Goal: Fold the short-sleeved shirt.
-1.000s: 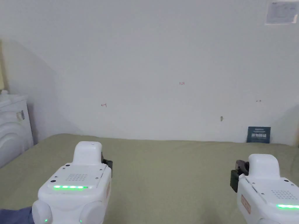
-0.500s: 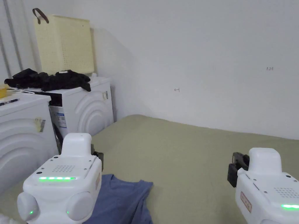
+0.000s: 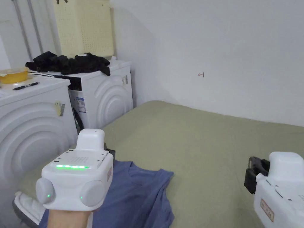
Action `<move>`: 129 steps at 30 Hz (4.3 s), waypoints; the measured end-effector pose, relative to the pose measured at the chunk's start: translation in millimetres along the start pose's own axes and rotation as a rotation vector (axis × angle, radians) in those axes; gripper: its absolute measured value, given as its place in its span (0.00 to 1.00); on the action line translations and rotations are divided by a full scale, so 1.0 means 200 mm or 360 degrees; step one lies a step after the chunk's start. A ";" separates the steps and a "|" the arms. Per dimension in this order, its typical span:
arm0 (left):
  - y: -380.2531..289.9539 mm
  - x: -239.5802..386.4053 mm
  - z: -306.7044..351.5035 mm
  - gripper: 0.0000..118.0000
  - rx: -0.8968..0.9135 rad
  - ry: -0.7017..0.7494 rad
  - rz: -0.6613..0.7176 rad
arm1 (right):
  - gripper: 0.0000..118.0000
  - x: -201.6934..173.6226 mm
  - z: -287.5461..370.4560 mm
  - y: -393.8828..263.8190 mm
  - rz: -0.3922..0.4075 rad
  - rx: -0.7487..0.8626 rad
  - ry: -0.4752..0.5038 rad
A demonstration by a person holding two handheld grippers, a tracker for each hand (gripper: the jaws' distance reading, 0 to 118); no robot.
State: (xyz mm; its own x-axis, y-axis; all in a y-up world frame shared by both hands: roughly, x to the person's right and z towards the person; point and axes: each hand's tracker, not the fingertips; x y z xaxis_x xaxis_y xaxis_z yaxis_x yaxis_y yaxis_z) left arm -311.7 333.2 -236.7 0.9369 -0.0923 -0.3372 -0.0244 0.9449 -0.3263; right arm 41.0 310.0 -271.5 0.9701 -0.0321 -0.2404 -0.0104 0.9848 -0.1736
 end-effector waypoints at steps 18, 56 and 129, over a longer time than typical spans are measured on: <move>-0.58 0.09 -1.08 1.00 -0.1045 -0.0357 0.0162 | 0.02 0.08 -0.25 -0.49 -0.0055 -0.0428 -0.0009; 0.18 1.13 -0.70 0.00 -0.0599 -0.0755 -0.0278 | 0.02 0.71 0.54 -0.43 -0.0165 -0.0409 -0.0498; -0.47 0.69 -0.45 0.14 -0.0815 -0.0713 -0.0080 | 0.02 0.70 0.76 -0.39 -0.0189 -0.0285 -0.0694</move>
State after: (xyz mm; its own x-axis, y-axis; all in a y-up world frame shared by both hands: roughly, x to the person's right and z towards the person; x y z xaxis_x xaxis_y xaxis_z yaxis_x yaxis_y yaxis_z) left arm -211.7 203.4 -333.0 0.9925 0.1109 0.0514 -0.0357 0.6649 -0.7461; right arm 213.8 254.0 -145.1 0.9779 -0.0304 0.2069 0.1023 0.9326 -0.3462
